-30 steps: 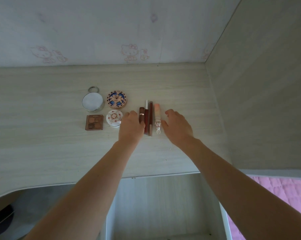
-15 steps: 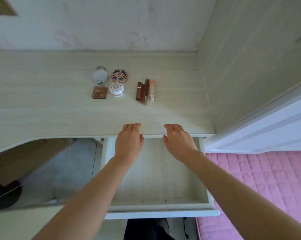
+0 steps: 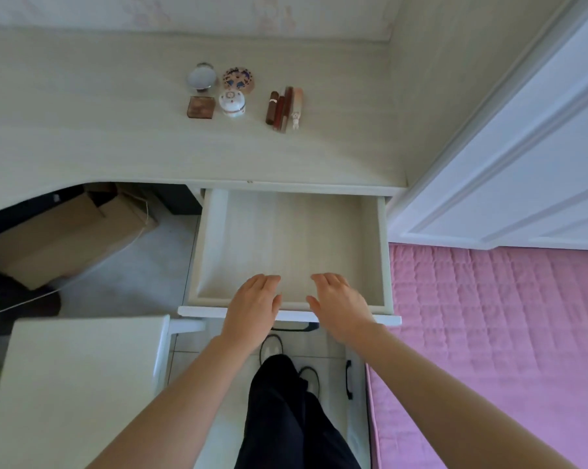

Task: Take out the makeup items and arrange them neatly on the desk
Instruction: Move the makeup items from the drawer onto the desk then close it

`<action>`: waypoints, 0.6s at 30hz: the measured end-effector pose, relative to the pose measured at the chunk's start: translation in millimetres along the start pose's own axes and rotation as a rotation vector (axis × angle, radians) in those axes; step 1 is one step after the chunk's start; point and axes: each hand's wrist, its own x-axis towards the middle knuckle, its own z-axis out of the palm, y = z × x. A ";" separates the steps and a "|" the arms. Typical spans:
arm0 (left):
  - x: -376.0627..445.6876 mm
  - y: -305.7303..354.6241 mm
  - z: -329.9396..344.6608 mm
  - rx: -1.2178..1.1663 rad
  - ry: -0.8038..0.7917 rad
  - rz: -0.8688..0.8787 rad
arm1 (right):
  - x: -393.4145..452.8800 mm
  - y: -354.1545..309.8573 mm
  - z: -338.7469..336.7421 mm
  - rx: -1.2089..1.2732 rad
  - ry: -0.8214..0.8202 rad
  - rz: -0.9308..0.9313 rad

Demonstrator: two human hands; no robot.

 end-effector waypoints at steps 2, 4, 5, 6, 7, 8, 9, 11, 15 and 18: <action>-9.1 -7.1 9.5 0.007 -0.098 -0.007 | -4.2 3.8 12.9 -0.023 -0.033 -0.008; -14.1 -15.5 17.4 0.033 -0.172 -0.009 | -5.0 6.7 23.2 -0.064 -0.071 -0.027; -15.2 -19.6 20.7 0.056 -0.198 -0.006 | -4.5 8.1 28.3 -0.090 -0.087 -0.036; -15.9 -23.6 23.3 0.081 -0.215 -0.005 | -3.7 9.5 33.2 -0.114 -0.098 -0.041; -16.7 -27.8 25.9 0.109 -0.233 -0.008 | -2.3 10.9 37.7 -0.135 -0.108 -0.043; -17.3 -31.9 28.0 0.134 -0.245 -0.012 | -0.4 12.4 41.7 -0.151 -0.116 -0.042; -17.6 -36.2 29.9 0.155 -0.259 -0.011 | 1.8 13.8 45.5 -0.164 -0.122 -0.039; -18.0 -44.6 33.1 0.178 -0.254 0.007 | 6.2 15.4 51.4 -0.177 -0.131 -0.032; -15.7 -57.2 36.8 0.210 -0.143 0.097 | 11.2 13.5 61.5 -0.176 -0.165 -0.007; -13.9 -58.6 32.3 0.214 -0.108 0.158 | 12.1 12.8 67.7 -0.226 -0.145 -0.010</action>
